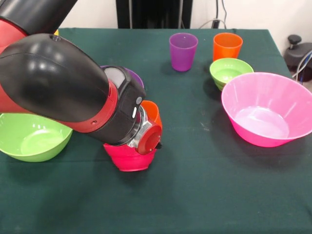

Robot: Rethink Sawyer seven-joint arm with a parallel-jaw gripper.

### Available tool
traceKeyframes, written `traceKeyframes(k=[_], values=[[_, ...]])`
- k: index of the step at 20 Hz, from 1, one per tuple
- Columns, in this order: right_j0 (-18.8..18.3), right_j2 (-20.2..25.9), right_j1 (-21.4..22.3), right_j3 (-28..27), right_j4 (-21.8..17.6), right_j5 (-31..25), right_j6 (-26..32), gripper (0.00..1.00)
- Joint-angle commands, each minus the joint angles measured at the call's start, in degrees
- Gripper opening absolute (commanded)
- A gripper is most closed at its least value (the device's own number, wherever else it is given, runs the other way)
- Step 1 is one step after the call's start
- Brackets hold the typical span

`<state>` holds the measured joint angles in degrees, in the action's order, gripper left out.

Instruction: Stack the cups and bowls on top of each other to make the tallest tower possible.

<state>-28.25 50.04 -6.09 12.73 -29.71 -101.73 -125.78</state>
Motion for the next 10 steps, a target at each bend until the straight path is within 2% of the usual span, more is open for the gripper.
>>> traceKeyframes(k=[1, 6, 10], values=[[-0.17, 2.81, 0.53, 6.25, -0.49, -0.71, 6.93, 0.0], [-0.05, -0.25, 1.52, 9.98, 3.79, 2.11, 4.15, 0.0], [0.33, -1.03, 1.72, 11.63, 5.99, 3.24, 1.5, 0.0]])
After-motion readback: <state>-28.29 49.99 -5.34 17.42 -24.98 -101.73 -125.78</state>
